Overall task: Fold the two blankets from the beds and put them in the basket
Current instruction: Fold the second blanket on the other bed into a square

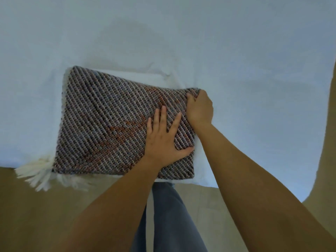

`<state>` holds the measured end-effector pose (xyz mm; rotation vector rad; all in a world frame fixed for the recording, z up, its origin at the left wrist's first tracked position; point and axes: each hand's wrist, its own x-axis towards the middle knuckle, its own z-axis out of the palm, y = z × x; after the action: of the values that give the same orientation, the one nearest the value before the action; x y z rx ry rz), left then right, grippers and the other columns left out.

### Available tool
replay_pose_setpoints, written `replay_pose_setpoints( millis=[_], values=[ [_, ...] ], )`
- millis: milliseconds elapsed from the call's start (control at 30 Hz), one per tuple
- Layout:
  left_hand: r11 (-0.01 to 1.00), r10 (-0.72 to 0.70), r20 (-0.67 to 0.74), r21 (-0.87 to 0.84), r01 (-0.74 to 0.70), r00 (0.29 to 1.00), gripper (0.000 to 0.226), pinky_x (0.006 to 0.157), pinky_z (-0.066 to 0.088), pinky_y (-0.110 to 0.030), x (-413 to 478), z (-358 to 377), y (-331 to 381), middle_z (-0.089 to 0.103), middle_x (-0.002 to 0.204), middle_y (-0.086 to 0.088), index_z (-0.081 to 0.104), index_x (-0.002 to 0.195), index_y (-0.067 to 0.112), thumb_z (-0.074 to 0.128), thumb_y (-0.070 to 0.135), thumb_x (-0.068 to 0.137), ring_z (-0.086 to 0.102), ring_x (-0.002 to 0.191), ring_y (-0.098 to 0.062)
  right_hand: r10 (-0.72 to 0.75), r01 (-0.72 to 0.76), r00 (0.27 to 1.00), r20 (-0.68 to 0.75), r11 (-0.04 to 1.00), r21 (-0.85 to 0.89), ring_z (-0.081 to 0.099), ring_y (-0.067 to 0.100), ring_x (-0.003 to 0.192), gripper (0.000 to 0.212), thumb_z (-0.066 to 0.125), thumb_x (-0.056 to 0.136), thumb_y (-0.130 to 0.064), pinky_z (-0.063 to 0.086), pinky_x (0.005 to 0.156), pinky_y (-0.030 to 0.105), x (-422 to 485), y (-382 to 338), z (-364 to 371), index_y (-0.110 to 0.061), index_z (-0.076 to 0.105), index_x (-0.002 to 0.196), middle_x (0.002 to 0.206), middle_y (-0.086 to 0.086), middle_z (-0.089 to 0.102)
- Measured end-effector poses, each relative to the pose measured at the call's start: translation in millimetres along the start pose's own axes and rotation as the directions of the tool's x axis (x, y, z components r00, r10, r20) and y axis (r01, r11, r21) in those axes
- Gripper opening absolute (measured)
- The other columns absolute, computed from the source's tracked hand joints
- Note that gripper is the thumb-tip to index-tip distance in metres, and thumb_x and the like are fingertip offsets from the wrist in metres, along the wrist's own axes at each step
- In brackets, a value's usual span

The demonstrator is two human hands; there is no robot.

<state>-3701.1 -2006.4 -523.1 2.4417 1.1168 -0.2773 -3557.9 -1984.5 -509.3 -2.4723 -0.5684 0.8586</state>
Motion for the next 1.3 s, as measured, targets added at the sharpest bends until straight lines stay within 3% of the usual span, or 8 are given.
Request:
replay_pose_setpoints(
  millis=[133, 233, 367, 500, 600, 1000, 1133, 1300],
  values=[
    [0.999, 0.000, -0.002, -0.039, 0.000, 1.000, 0.109, 0.111, -0.017, -0.042, 2, -6, 0, -0.012, 0.156, -0.015, -0.015, 0.144, 0.028, 0.042, 0.079, 0.067, -0.015, 0.143, -0.027, -0.256, 0.227, 0.958, -0.128, 0.952, -0.204, 0.038, 0.029, 0.126, 0.047, 0.050, 0.090, -0.021, 0.033, 0.104, 0.041, -1, -8, 3, -0.008, 0.038, 0.134, 0.137, 0.014, 0.041],
    [0.984, 0.022, -0.159, -0.172, -0.050, 0.987, 0.078, 0.116, -0.003, -0.042, 5, -32, -17, 0.010, 0.156, -0.014, 0.013, 0.148, 0.011, 0.045, 0.043, 0.085, -0.003, 0.142, -0.020, -0.491, 0.456, 0.867, -0.083, 0.850, -0.264, 0.022, 0.033, 0.141, 0.055, 0.045, 0.090, -0.016, 0.009, 0.116, 0.043, -20, -15, 0, -0.005, 0.030, 0.142, 0.150, 0.019, 0.028],
    [0.999, -0.004, -0.239, 0.050, 0.017, 0.971, 0.054, 0.112, -0.009, -0.039, 32, -67, -66, 0.016, 0.156, -0.008, 0.018, 0.147, 0.011, 0.029, 0.025, 0.097, 0.003, 0.145, -0.024, -0.613, 0.613, 0.786, 0.080, 0.756, -0.229, 0.014, 0.032, 0.144, 0.054, 0.037, 0.095, -0.024, -0.001, 0.116, 0.038, -66, -30, 26, -0.001, 0.027, 0.144, 0.154, 0.019, 0.021],
    [0.977, -0.039, -0.184, 0.201, 0.077, 0.982, 0.055, 0.110, -0.016, -0.038, 48, -72, -111, 0.007, 0.158, -0.002, 0.010, 0.149, 0.019, 0.019, 0.038, 0.099, -0.002, 0.145, -0.020, -0.590, 0.648, 0.756, 0.283, 0.734, -0.203, 0.001, 0.019, 0.146, 0.056, 0.021, 0.099, -0.036, -0.014, 0.113, 0.029, -77, -48, 71, -0.010, 0.015, 0.148, 0.158, 0.007, 0.011],
    [0.976, -0.084, -0.152, 0.186, 0.112, 0.985, 0.062, 0.111, -0.013, -0.037, 46, -60, -146, 0.005, 0.158, -0.002, 0.007, 0.149, 0.019, 0.014, 0.047, 0.094, -0.002, 0.145, -0.017, -0.587, 0.671, 0.741, 0.326, 0.630, -0.392, -0.003, 0.019, 0.146, 0.059, 0.020, 0.099, -0.043, -0.019, 0.110, 0.031, -47, -39, 85, -0.016, 0.006, 0.149, 0.159, 0.006, 0.003],
    [0.995, -0.094, -0.133, 0.030, 0.099, 0.987, 0.073, 0.114, -0.011, -0.036, 58, -68, -173, 0.003, 0.158, -0.007, 0.006, 0.149, 0.014, 0.023, 0.051, 0.089, -0.004, 0.145, -0.021, -0.277, 0.216, 0.961, 0.014, 0.715, -0.665, -0.009, 0.027, 0.145, 0.062, 0.015, 0.097, -0.046, -0.015, 0.113, 0.044, -24, 2, 36, -0.017, -0.002, 0.149, 0.159, 0.010, -0.005],
    [0.994, -0.093, -0.209, -0.074, 0.079, 0.973, 0.063, 0.113, -0.010, -0.036, 20, -78, -160, 0.003, 0.156, 0.001, 0.006, 0.148, 0.015, 0.024, 0.042, 0.094, -0.007, 0.142, -0.014, -0.443, 0.379, 0.896, -0.027, 0.796, -0.471, -0.001, 0.026, 0.144, 0.063, 0.018, 0.096, -0.043, -0.017, 0.113, 0.032, -79, -54, 76, -0.010, 0.003, 0.148, 0.157, 0.009, 0.001],
    [0.997, -0.044, -0.032, 0.060, 0.046, 0.999, 0.057, 0.111, -0.014, -0.035, -41, -48, -170, 0.003, 0.157, -0.002, -0.006, 0.143, 0.019, 0.014, 0.041, 0.094, -0.010, 0.142, -0.014, -0.458, 0.504, 0.863, 0.213, 0.752, -0.424, 0.000, 0.019, 0.144, 0.053, 0.017, 0.097, -0.034, -0.014, 0.114, 0.032, -143, -52, 142, -0.015, 0.002, 0.144, 0.152, 0.001, -0.002]
  ],
)
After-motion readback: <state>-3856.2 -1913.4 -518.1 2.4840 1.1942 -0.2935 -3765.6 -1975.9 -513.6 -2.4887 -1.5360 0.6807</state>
